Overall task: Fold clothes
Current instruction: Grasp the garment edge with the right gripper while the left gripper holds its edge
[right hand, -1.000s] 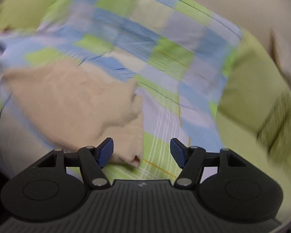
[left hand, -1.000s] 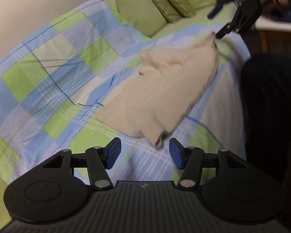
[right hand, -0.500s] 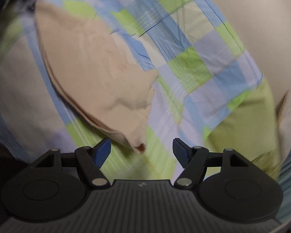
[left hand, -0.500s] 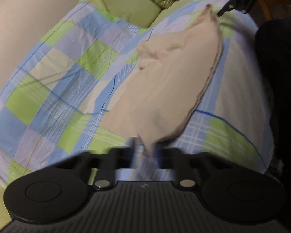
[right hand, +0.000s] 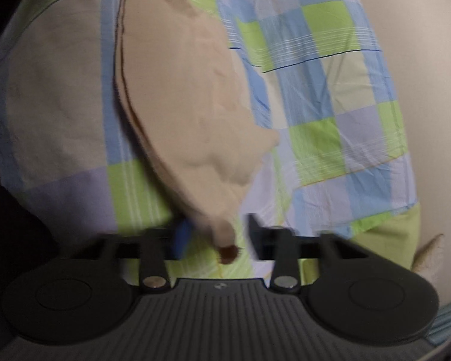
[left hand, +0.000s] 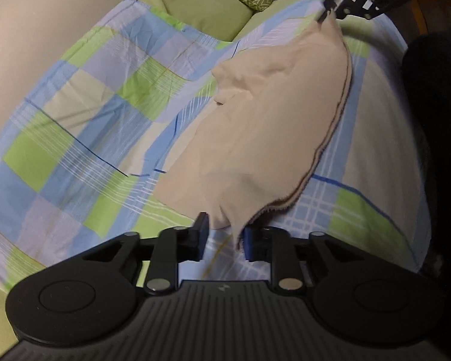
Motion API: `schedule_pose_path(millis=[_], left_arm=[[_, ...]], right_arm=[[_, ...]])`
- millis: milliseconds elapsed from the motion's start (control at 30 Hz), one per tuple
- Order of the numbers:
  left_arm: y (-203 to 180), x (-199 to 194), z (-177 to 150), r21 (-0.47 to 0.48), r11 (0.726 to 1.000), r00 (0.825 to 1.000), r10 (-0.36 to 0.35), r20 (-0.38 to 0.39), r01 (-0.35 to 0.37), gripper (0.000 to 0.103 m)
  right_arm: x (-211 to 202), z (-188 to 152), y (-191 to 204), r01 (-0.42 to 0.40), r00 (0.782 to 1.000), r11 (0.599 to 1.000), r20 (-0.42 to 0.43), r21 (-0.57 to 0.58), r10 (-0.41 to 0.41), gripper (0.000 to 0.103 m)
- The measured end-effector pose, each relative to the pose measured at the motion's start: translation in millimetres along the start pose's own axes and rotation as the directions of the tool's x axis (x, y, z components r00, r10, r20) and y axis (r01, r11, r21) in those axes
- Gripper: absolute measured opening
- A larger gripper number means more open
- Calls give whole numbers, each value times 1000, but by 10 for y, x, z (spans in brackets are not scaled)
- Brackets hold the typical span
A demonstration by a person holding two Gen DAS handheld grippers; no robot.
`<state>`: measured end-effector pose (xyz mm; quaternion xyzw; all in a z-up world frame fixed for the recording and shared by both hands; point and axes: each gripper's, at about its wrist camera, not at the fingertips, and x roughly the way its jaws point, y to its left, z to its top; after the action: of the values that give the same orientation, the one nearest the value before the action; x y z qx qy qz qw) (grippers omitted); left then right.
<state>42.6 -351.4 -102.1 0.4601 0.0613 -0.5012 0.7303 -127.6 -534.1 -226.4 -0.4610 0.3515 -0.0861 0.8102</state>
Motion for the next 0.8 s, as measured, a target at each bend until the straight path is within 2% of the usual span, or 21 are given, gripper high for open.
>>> schedule_pose_path(millis=[100,200,267,367,467,567,667,733,800], left_arm=[[197,-107,72,-8,997,997,70,30,-70,2],[468,-283,179,-7,987,985,160,60,-160,2],[583,-434,227,-7,981,978,194,75,-194,2],[555,-633,202,11,984,983,178,52,-178,2],[359,-712,39,-1,994,994,112,2,-112,2],[229,-748,-85,-22,998,998,61,-36,-61,2],[330,-684,-60,-58,996,997,64,-37,-66,2],[495,-627,26,-88,992,996,87,-20,-88,2],[731,-534,146,-118,986,993,117,2,-116,2]], right_arm=[[-16,37,-165,40,999,997,10,65,-41,0],[-98,97,-392,111,993,988,23,105,-114,0],[-189,152,-531,149,987,980,42,130,-156,0],[-365,246,-617,153,984,975,71,161,-166,0],[-481,252,-490,86,992,979,70,187,-100,0],[-551,241,-356,27,997,978,66,205,-41,0],[-557,247,-326,4,998,981,64,194,-17,0],[-520,277,-441,14,997,981,66,196,-28,0],[-407,370,-725,43,995,981,83,191,-60,0]])
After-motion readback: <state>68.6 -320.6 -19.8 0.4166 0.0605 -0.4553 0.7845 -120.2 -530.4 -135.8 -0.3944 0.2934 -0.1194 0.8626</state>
